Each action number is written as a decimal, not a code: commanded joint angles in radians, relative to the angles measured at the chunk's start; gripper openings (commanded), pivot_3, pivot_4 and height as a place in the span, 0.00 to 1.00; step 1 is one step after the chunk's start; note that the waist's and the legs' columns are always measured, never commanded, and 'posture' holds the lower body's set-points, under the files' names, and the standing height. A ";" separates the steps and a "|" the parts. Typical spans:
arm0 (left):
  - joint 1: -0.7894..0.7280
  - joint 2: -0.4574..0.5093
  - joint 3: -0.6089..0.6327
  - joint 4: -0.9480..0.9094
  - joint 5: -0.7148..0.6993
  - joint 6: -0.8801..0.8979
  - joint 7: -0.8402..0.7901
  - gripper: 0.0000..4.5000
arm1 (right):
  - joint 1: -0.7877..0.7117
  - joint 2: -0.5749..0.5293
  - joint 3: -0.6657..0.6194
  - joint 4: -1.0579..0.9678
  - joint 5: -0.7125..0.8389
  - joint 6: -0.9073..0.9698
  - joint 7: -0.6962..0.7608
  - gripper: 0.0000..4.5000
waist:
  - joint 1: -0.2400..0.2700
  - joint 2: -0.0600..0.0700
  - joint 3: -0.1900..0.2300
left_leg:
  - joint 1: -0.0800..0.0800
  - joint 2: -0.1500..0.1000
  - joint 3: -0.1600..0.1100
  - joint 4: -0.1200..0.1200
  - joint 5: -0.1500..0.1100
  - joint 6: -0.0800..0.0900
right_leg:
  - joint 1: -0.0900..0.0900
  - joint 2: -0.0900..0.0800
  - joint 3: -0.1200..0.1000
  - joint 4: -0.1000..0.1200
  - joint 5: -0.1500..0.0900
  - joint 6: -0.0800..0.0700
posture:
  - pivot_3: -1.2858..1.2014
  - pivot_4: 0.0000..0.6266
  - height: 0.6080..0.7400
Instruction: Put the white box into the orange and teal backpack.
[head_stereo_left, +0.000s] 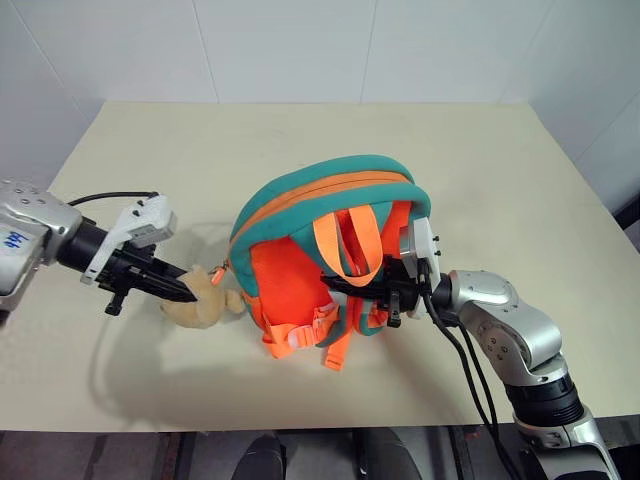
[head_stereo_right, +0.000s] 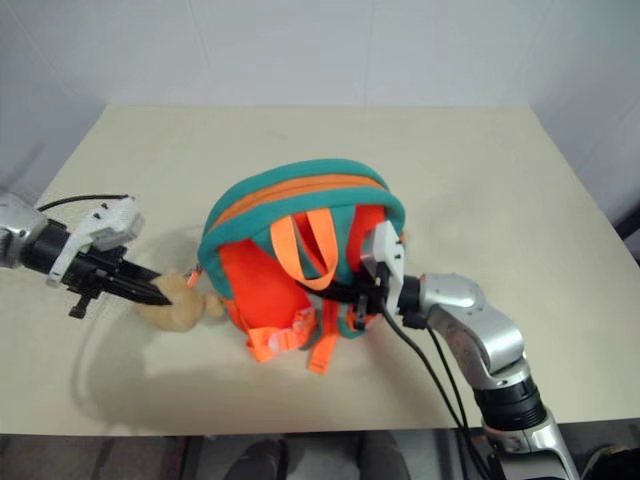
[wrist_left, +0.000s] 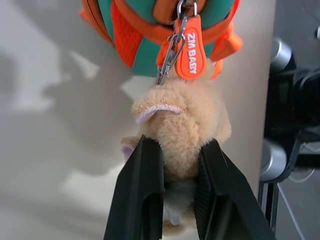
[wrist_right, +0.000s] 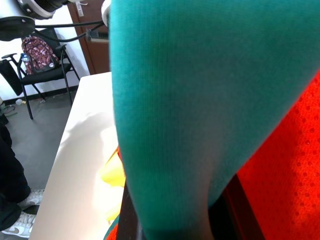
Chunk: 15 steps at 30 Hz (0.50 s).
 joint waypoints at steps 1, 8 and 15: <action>-0.030 -0.022 -0.060 0.038 0.085 -0.058 -0.083 0.09 | -0.005 -0.002 -0.019 -0.029 0.019 -0.003 0.001 0.11 | 0.000 0.000 0.000 | 0.000 0.000 0.000 0.000 0.000 0.000 | 0.000 0.000 0.000 0.000 0.000 0.000 | 0.52 0.24 1.00; -0.083 -0.104 -0.138 0.056 0.135 -0.105 -0.102 0.09 | 0.001 -0.009 -0.014 -0.039 0.021 0.003 0.009 0.11 | 0.000 0.000 0.000 | 0.000 0.000 0.000 0.001 0.000 0.000 | 0.000 0.000 0.000 0.001 0.000 0.000 | 0.52 0.24 1.00; -0.097 -0.145 -0.154 0.080 0.185 -0.146 -0.068 0.09 | 0.002 -0.023 -0.020 -0.048 0.020 0.012 0.011 0.11 | 0.001 0.000 0.000 | 0.000 0.000 0.000 0.002 0.000 0.000 | 0.000 0.000 0.000 0.001 0.000 0.000 | 0.52 0.24 1.00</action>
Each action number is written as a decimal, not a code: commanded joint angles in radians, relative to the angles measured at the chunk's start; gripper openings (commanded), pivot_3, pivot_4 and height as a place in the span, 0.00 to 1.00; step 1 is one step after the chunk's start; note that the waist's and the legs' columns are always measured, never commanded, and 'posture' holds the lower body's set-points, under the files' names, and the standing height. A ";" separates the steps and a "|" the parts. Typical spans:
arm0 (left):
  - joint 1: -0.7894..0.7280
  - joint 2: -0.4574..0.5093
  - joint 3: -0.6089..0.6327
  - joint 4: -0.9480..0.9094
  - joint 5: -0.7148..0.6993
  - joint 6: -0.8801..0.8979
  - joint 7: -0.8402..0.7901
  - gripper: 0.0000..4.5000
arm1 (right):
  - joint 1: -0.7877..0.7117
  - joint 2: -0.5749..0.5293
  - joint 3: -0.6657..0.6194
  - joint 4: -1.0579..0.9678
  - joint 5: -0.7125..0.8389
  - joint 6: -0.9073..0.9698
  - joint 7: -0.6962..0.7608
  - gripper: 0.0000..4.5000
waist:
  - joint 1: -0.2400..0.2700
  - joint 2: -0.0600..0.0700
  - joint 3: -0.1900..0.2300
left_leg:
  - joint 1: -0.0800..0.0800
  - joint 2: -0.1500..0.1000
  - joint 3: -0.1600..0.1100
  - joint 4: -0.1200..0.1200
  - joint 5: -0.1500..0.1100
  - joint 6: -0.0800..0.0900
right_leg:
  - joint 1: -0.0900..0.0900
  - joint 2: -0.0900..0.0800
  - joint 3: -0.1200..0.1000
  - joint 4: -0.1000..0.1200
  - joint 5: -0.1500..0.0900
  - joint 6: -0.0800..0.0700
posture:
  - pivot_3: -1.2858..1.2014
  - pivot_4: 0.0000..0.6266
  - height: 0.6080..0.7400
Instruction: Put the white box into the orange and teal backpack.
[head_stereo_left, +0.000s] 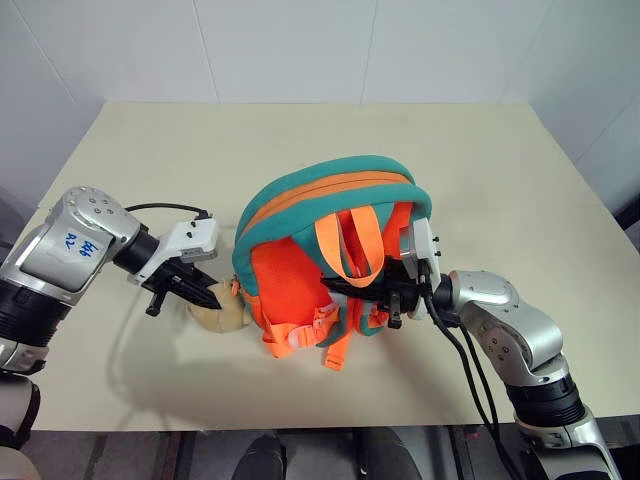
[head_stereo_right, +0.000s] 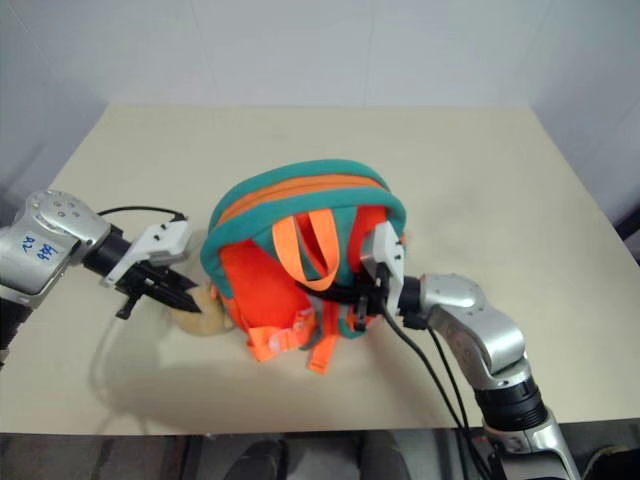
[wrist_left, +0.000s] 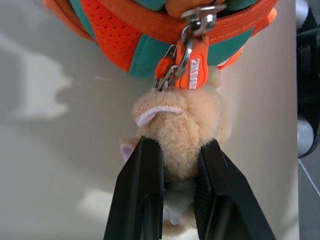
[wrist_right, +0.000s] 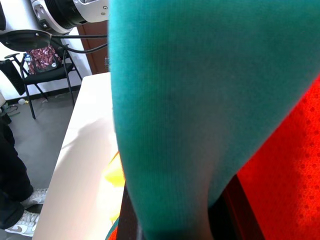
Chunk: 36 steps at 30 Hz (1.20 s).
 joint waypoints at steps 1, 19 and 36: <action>-0.009 -0.012 -0.006 0.020 0.040 -0.016 -0.062 0.09 | 0.000 -0.016 -0.020 -0.038 0.014 -0.001 0.006 0.11 | 0.000 0.000 0.000 | 0.000 0.000 0.000 0.000 0.000 0.000 | 0.000 0.000 0.000 0.000 0.000 0.000 | 0.52 0.24 1.00; 0.119 -0.100 0.425 -0.166 -0.185 0.238 0.217 0.73 | -0.060 -0.172 -0.044 -0.134 0.088 0.131 0.073 0.69 | 0.001 0.000 0.000 | -0.001 0.000 -0.001 0.003 0.000 0.000 | 0.000 0.000 -0.001 0.000 0.000 0.000 | 0.52 0.24 1.00; 0.227 -0.027 0.594 0.048 -0.201 0.092 0.224 1.00 | 0.108 -0.524 -0.283 -0.116 0.097 0.147 0.214 0.99 | 0.009 0.000 0.000 | -0.002 0.000 0.000 0.002 -0.002 0.002 | 0.000 0.000 -0.001 -0.002 0.000 0.000 | 0.52 0.24 1.00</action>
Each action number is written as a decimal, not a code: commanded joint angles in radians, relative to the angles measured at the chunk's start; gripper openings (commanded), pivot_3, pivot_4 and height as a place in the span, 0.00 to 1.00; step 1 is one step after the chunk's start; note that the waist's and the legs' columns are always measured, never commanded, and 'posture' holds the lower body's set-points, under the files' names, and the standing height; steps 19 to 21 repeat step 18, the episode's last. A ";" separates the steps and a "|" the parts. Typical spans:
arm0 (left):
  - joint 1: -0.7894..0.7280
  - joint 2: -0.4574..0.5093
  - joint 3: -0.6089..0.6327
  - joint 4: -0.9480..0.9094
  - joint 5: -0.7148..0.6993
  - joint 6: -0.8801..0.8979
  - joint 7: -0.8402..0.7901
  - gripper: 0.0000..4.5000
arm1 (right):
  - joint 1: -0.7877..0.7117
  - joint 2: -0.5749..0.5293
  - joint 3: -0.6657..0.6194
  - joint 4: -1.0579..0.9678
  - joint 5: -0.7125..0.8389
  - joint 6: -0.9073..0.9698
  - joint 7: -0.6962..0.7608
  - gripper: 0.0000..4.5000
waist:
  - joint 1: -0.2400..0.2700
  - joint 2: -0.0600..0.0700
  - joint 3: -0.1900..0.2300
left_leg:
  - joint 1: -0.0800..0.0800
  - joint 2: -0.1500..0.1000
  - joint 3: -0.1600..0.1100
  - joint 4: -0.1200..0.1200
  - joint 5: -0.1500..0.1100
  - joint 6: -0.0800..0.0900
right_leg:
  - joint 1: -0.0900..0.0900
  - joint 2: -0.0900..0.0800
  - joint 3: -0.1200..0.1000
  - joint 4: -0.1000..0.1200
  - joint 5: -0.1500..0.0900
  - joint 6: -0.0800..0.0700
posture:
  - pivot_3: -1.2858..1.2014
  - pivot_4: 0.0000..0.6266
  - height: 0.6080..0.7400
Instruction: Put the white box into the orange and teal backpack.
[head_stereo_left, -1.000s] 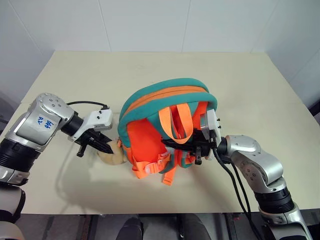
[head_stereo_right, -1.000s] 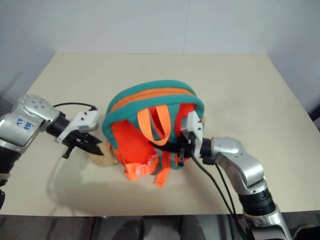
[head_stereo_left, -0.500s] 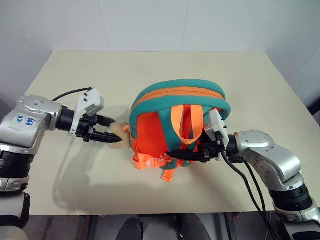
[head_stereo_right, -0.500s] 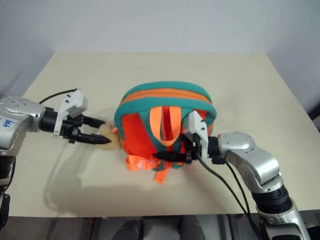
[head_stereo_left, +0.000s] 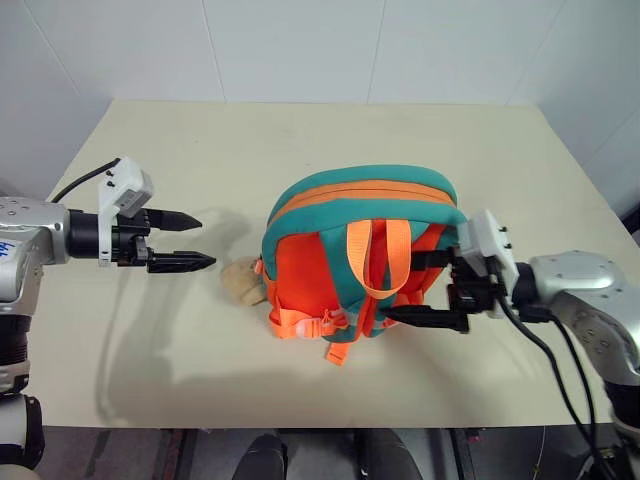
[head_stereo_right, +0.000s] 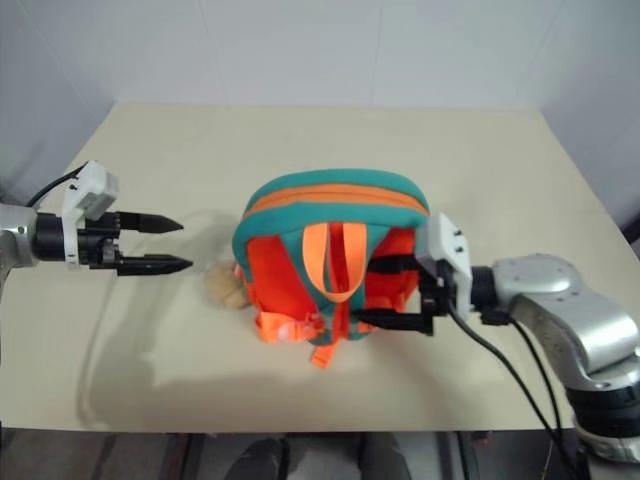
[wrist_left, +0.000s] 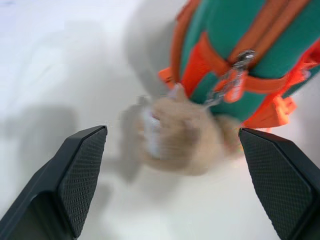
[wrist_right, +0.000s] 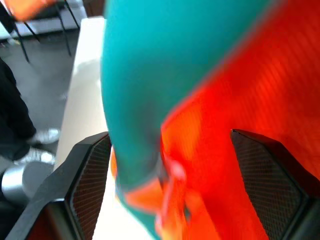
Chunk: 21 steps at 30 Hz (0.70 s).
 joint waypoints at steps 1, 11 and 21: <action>0.025 0.030 0.063 0.027 -0.018 -0.048 -0.019 1.00 | 0.066 -0.106 -0.107 -0.010 -0.005 -0.018 0.070 0.99 | 0.002 0.000 0.000 | 0.000 0.000 0.001 0.000 0.000 0.000 | 0.000 0.000 0.000 0.000 0.000 0.000 | 0.52 0.24 1.00; 0.065 -0.153 0.322 0.146 -0.159 -0.364 -0.007 1.00 | 0.244 -0.137 -0.438 0.141 -0.073 -0.093 0.014 0.99 | 0.014 0.000 0.000 | 0.002 0.000 0.003 0.002 -0.001 0.000 | 0.001 -0.001 0.001 -0.003 0.001 0.000 | 0.52 0.24 1.00; 0.164 -0.125 0.346 0.187 -0.144 -0.454 -0.079 1.00 | 0.277 -0.111 -0.469 0.170 -0.084 -0.159 0.004 0.99 | 0.013 0.001 0.000 | 0.003 0.001 0.007 0.008 -0.002 -0.001 | 0.003 0.000 0.004 -0.002 0.004 0.001 | 0.52 0.24 1.00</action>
